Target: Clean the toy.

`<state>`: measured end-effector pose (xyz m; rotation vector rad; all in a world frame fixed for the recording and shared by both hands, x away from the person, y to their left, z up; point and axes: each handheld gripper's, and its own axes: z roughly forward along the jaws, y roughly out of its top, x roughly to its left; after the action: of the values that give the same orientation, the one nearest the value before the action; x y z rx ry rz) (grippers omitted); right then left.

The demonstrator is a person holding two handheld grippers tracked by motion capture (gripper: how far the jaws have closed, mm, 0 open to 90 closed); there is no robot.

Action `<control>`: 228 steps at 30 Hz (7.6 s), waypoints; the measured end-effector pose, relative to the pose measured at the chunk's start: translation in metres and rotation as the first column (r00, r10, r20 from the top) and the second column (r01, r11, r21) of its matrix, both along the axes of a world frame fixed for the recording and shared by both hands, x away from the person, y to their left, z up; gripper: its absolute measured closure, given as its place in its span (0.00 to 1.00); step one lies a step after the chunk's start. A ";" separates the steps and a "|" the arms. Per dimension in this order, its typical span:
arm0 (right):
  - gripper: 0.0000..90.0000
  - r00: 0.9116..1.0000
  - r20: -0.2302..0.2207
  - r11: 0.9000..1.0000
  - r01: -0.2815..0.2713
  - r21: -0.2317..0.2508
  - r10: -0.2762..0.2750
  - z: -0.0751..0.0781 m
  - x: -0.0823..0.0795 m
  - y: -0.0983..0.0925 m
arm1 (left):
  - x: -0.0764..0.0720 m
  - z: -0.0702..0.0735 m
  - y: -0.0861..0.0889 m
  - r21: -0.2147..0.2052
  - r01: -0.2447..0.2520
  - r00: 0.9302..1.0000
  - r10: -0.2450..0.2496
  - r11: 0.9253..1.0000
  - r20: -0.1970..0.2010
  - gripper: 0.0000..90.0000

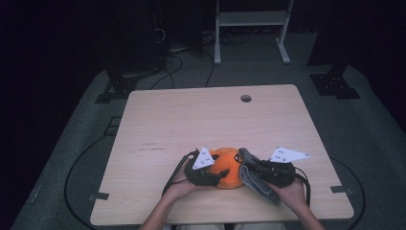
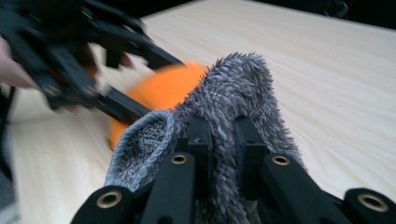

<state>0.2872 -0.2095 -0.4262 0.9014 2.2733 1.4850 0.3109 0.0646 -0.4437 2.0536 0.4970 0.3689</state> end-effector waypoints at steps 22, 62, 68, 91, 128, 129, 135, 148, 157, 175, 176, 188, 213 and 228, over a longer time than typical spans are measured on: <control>0.89 0.998 -0.051 0.999 0.026 -0.038 -0.028 -0.003 -0.001 -0.010 | 0.001 0.003 0.003 0.009 0.000 0.999 0.000 1.000 -0.041 0.34; 0.89 0.999 0.014 0.999 -0.035 0.015 0.035 0.010 -0.005 -0.009 | -0.024 0.012 -0.028 0.072 0.021 0.979 -0.035 0.997 0.201 0.42; 0.89 0.998 -0.062 1.000 -0.002 0.019 0.003 -0.005 0.001 -0.028 | -0.016 0.012 -0.014 -0.040 0.082 0.996 -0.080 0.996 0.048 0.33; 0.89 1.000 -0.017 0.998 -0.019 -0.064 0.018 0.000 0.004 -0.018 | -0.024 0.008 -0.018 0.078 0.072 0.987 -0.082 0.994 0.137 0.43; 0.89 1.000 -0.004 0.997 -0.030 -0.066 0.030 -0.012 -0.002 -0.010 | -0.002 0.005 -0.002 -0.014 -0.024 0.999 0.024 1.000 0.031 0.26; 0.89 1.000 -0.008 0.997 -0.016 -0.070 0.016 -0.013 0.000 -0.012 | -0.002 0.005 0.000 -0.024 -0.022 0.999 0.023 0.999 0.030 0.29; 0.89 0.999 -0.018 0.997 0.027 -0.069 -0.028 -0.007 -0.005 -0.019 | -0.004 0.001 -0.006 0.020 -0.076 0.995 0.075 0.997 0.068 0.36; 0.89 1.000 -0.010 0.998 -0.014 -0.060 0.014 -0.015 0.000 -0.013 | 0.000 0.011 0.007 -0.076 0.031 0.999 -0.034 0.997 -0.036 0.32; 0.89 0.999 -0.023 0.997 0.030 -0.070 -0.032 -0.018 0.004 -0.020 | -0.007 0.019 0.011 -0.053 0.061 0.996 -0.057 0.997 0.072 0.27; 0.89 0.999 0.039 0.997 0.013 -0.080 -0.010 -0.011 0.000 -0.009 | -0.002 0.014 0.011 -0.102 0.074 0.997 -0.071 0.992 0.033 0.43; 0.89 0.999 0.026 0.997 0.034 -0.071 -0.032 -0.013 0.003 -0.013 | -0.002 0.012 0.010 -0.079 0.071 0.997 -0.068 0.994 0.044 0.47; 0.89 0.992 0.108 0.993 -0.059 -0.102 0.070 -0.003 -0.018 0.017 | -0.003 0.008 0.001 -0.018 0.027 0.996 -0.026 0.999 0.083 0.53; 0.89 0.996 0.082 0.989 0.037 -0.146 -0.026 -0.012 -0.012 -0.003 | 0.006 0.008 0.002 -0.076 -0.070 0.997 0.068 0.995 -0.024 0.23; 0.89 0.993 0.078 0.991 -0.074 -0.115 0.083 0.006 -0.015 -0.003 | -0.010 0.011 -0.019 -0.058 0.009 1.000 -0.009 0.998 0.012 0.31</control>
<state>0.2717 -0.2121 -0.4202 0.7128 2.3295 1.3839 0.3007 0.0458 -0.4325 1.9955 0.4859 0.3571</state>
